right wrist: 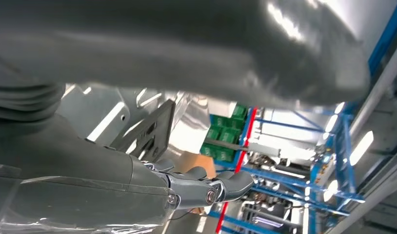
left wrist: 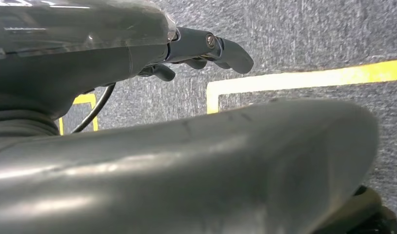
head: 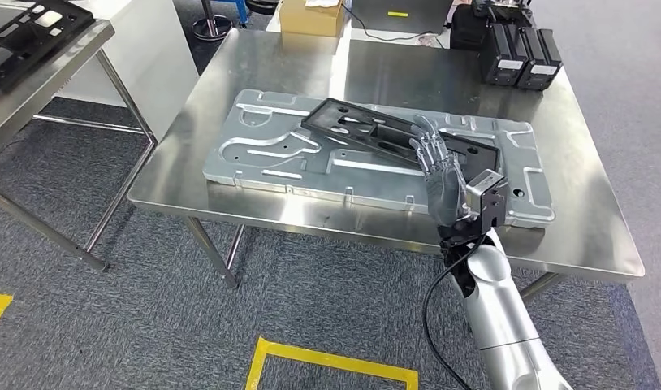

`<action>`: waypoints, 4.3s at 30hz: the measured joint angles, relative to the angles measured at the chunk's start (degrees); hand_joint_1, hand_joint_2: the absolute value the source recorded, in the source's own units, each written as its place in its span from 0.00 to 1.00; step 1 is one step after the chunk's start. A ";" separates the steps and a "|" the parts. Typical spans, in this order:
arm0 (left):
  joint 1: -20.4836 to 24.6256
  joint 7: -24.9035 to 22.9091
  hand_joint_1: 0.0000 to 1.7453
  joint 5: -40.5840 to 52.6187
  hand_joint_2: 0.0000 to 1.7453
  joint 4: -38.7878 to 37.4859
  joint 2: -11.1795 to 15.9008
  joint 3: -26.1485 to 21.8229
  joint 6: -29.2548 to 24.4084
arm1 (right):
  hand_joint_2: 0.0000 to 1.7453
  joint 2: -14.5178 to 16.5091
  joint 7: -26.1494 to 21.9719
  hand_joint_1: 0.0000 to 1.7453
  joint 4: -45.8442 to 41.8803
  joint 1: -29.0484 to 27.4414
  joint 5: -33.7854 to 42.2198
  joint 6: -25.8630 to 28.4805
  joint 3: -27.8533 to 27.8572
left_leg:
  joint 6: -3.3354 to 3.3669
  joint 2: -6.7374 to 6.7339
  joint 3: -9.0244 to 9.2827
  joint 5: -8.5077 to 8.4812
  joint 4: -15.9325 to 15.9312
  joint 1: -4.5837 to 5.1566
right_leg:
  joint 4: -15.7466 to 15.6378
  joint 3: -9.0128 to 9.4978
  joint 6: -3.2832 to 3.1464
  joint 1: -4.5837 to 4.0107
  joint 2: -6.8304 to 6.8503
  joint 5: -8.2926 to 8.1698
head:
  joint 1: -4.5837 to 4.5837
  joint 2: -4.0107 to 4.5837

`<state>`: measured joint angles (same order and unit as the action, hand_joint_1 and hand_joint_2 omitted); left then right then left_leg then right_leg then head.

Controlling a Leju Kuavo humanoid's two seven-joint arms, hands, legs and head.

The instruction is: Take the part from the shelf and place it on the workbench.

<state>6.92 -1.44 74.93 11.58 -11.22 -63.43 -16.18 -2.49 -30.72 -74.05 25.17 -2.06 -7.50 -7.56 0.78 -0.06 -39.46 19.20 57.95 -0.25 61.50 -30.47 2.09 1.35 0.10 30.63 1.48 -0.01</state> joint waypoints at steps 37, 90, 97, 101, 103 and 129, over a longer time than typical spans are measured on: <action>0.02 -2.03 0.00 2.88 0.00 -0.01 0.05 0.21 1.72 | 0.00 3.86 -1.05 0.00 -0.23 -11.94 0.20 2.80 0.59 | -1.99 -0.44 -0.43 2.91 2.39 -0.46 | -3.07 -0.30 -2.41 0.26 -0.18 -2.26 | 0.05 0.01; -0.87 -0.56 0.00 3.47 0.00 0.00 0.14 1.03 1.16 | 0.00 5.52 0.01 0.00 3.96 -14.61 -3.12 0.60 4.13 | 1.52 2.93 8.71 7.55 -1.13 0.66 | 6.89 -7.66 -0.75 -0.43 -0.82 -1.69 | 0.43 0.01; -0.80 -0.59 0.00 3.46 0.00 -0.01 -0.01 1.03 1.03 | 0.00 5.70 0.02 0.00 3.87 -14.40 -3.40 0.27 4.67 | -0.13 6.15 7.16 7.37 -0.38 0.31 | -4.18 -2.48 -2.43 -0.60 -3.35 -4.89 | 0.50 0.00; -0.91 -0.60 0.00 3.45 0.00 0.00 0.03 1.03 0.95 | 0.00 5.79 0.01 0.00 3.87 -14.26 -3.40 0.26 4.72 | -0.53 4.30 6.89 7.97 0.40 0.63 | -4.94 -1.88 -2.63 -0.27 -2.36 -5.08 | 0.52 0.01; -0.90 -0.61 0.00 3.45 0.00 0.00 0.03 1.03 0.95 | 0.00 5.82 0.00 0.00 3.87 -14.25 -3.39 0.25 4.73 | -0.63 3.35 6.27 8.76 1.67 0.61 | -4.97 -1.80 -2.77 -0.24 -2.02 -5.03 | 0.73 0.01; -1.06 -0.61 0.00 3.44 0.00 -0.01 0.14 1.02 0.70 | 0.00 6.44 -0.43 0.00 6.34 -12.45 -3.74 -0.42 4.87 | -0.70 7.57 4.23 4.73 0.03 -0.01 | -3.51 -1.71 -1.96 -0.27 -3.29 -3.49 | 0.62 0.01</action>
<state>5.86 -2.05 78.37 11.58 -11.08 -62.42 -15.48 3.96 -31.15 -67.71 12.73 -5.80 -7.92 -2.68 0.08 7.51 -35.22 23.92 57.98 -0.26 57.99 -32.18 0.13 1.08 -3.19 27.14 2.09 0.00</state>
